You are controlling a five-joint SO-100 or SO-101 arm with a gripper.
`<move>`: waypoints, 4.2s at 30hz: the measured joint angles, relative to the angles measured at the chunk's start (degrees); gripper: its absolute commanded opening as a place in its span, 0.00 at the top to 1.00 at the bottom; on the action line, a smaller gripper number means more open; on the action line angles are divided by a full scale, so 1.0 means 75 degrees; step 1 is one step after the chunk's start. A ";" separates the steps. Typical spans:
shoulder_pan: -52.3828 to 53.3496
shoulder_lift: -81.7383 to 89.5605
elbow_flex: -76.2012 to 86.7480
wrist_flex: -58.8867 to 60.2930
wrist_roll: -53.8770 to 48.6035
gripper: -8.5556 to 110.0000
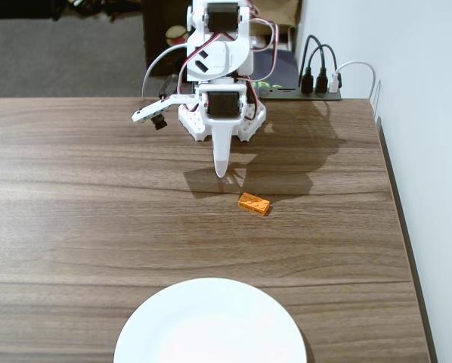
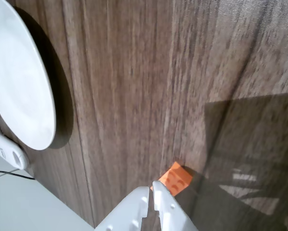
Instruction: Grasp a lego block and put it on the plate.
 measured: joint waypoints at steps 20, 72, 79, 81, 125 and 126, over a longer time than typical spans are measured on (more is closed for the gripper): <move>-0.0293 -0.3996 -0.0809 -0.1465 0.2590 0.92; -0.1594 -0.5742 -0.1641 -0.1441 0.6012 0.92; -0.1594 -0.5742 -0.1641 -0.1441 0.6012 0.79; -0.1594 -0.5742 -0.1641 -0.1441 0.6012 0.79; -0.1875 -0.7852 -0.1852 -0.2355 0.6352 0.80; -0.1898 -0.7887 -0.1852 -0.2391 0.6375 0.80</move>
